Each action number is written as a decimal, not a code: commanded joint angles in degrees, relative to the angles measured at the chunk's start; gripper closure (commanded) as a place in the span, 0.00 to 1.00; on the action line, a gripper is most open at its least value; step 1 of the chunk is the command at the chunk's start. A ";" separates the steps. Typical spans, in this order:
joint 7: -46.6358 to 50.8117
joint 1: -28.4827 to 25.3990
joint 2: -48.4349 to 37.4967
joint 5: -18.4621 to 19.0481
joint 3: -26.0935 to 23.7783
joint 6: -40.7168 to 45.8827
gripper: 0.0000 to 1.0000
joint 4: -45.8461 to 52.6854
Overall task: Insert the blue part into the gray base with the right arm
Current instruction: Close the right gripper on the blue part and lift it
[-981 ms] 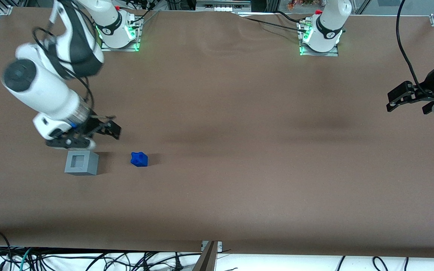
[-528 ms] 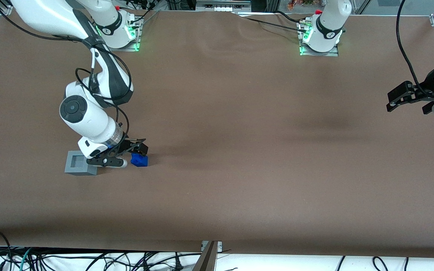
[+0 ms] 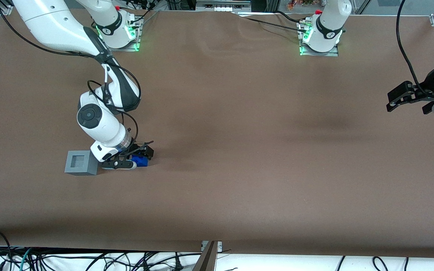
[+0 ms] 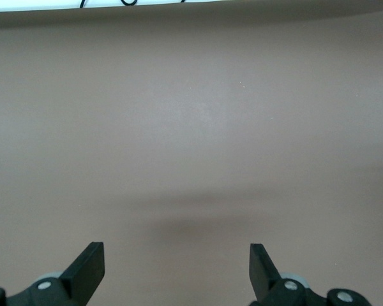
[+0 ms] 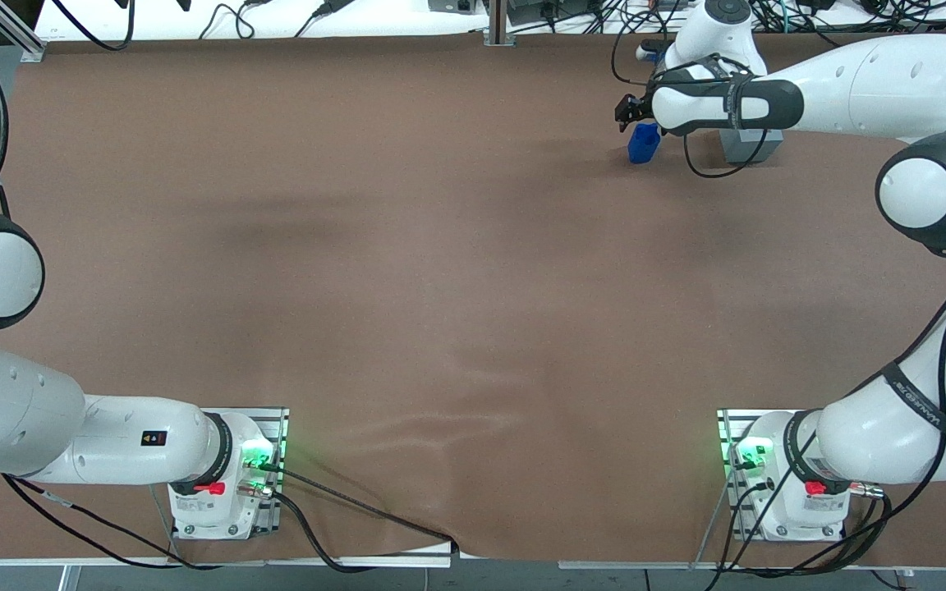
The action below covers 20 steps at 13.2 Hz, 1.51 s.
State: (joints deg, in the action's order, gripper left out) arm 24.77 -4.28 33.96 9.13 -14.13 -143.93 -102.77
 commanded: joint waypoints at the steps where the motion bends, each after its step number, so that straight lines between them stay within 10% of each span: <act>1: 1.07 -0.38 0.41 2.02 0.68 -1.35 0.02 -0.15; 6: 1.07 -0.38 1.37 3.26 0.95 -1.53 0.25 -0.23; 12: 0.02 -0.38 -0.37 3.08 1.56 1.79 0.97 0.12; 20: -31.66 2.78 -9.96 -4.90 10.95 17.10 0.97 2.49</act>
State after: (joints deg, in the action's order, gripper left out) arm 2.00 -2.74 24.33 6.92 -5.33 -127.88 -100.72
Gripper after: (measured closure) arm 0.498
